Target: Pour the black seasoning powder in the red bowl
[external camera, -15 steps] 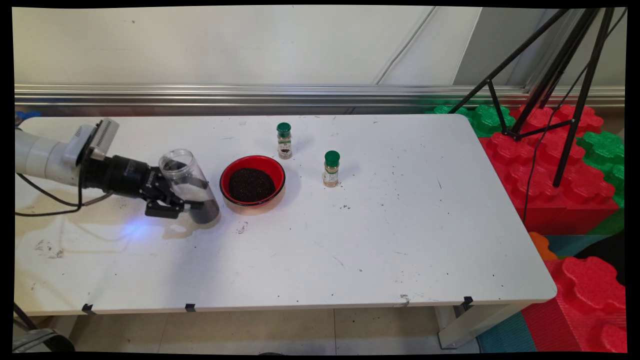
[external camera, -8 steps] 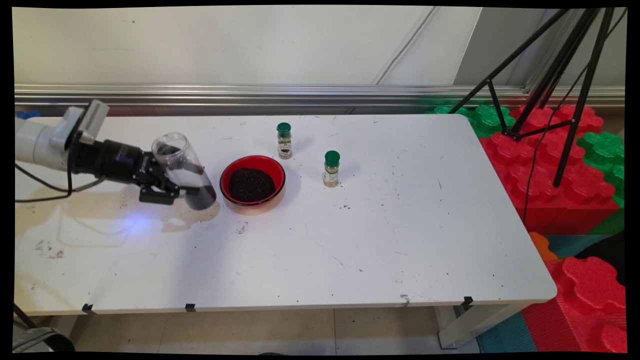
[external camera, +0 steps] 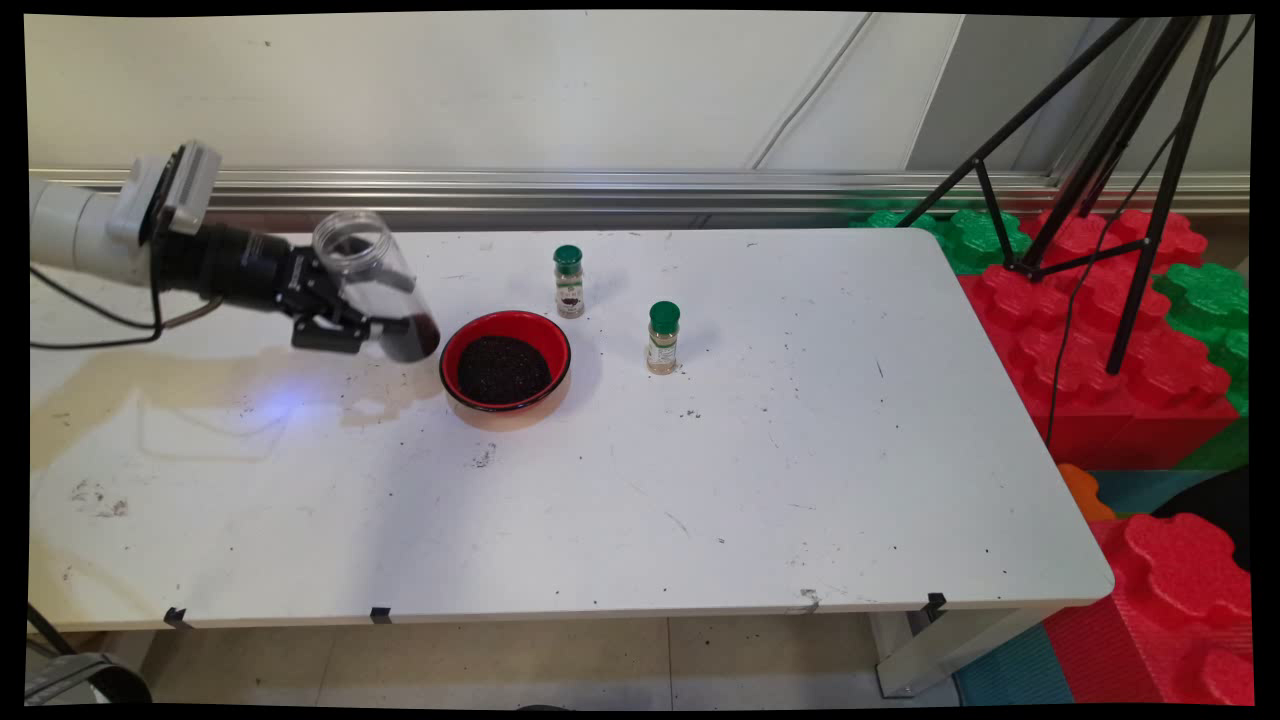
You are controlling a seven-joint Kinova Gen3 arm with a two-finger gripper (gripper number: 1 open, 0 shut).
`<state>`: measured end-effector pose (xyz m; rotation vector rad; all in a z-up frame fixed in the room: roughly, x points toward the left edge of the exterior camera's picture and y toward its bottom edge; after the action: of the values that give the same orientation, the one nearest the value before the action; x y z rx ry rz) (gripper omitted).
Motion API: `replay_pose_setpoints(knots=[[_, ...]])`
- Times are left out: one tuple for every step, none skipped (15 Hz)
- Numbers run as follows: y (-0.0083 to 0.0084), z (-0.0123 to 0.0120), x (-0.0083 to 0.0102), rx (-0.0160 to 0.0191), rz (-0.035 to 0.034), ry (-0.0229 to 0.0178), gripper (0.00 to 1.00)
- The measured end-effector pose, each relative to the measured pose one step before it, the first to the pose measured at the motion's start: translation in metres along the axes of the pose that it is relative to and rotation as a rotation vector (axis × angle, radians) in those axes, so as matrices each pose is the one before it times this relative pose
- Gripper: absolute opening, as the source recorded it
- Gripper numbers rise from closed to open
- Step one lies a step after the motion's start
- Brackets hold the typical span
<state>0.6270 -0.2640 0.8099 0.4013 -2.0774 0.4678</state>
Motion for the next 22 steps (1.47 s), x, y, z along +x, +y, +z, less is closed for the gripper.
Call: replay_pose_setpoints(knots=[[-0.00334,0.00090,0.00285,0.00547,0.01074,-0.00178,0.00],[-0.00531,0.00210,0.00391,0.00753,0.01838,-0.00440,0.00],[-0.00354,0.00159,0.00250,0.00433,0.01231,-0.00272,0.00],[-0.00525,0.00261,0.00322,0.00685,0.01999,-0.00522,0.00],[-0.00313,0.00155,0.00193,0.00461,0.01255,-0.00320,0.00],[-0.00499,0.00274,0.00255,0.00619,0.02151,-0.00594,0.00],[-0.00345,0.00231,0.00159,0.00313,0.01586,-0.00402,0.00],[-0.00489,0.00336,0.00196,0.00491,0.02565,-0.00637,0.00],[-0.00310,0.00225,0.00127,0.00263,0.01713,-0.00404,0.00],[-0.00445,0.00346,0.00146,0.00350,0.02639,-0.00648,0.00],[-0.00286,0.00233,0.00078,0.00189,0.01701,-0.00373,0.00],[-0.00376,0.00334,0.00087,0.00228,0.02672,-0.00655,0.00],[-0.00223,0.00209,0.00045,0.00146,0.01738,-0.00440,0.00],[-0.00320,0.00314,0.00062,0.00210,0.02783,-0.00683,0.00],[-0.00194,0.00195,0.00025,0.00130,0.01796,-0.00463,0.00],[-0.00265,0.00299,0.00044,0.00120,0.02864,-0.00675,0.00],[-0.00275,0.00325,0.00042,0.00153,0.03295,-0.00757,0.00],[-0.00256,0.00325,0.00046,0.00103,0.03277,-0.00699,0.00],[-0.00185,0.00244,0.00038,0.00081,0.02920,-0.00558,0.00],[-0.00111,0.00147,0.00013,0.00094,0.01866,-0.00412,0.00],[-0.00147,0.00217,0.00016,0.00121,0.02978,-0.00596,0.00],[-0.00092,0.00134,0.00000,0.00106,0.01893,-0.00397,0.00]])
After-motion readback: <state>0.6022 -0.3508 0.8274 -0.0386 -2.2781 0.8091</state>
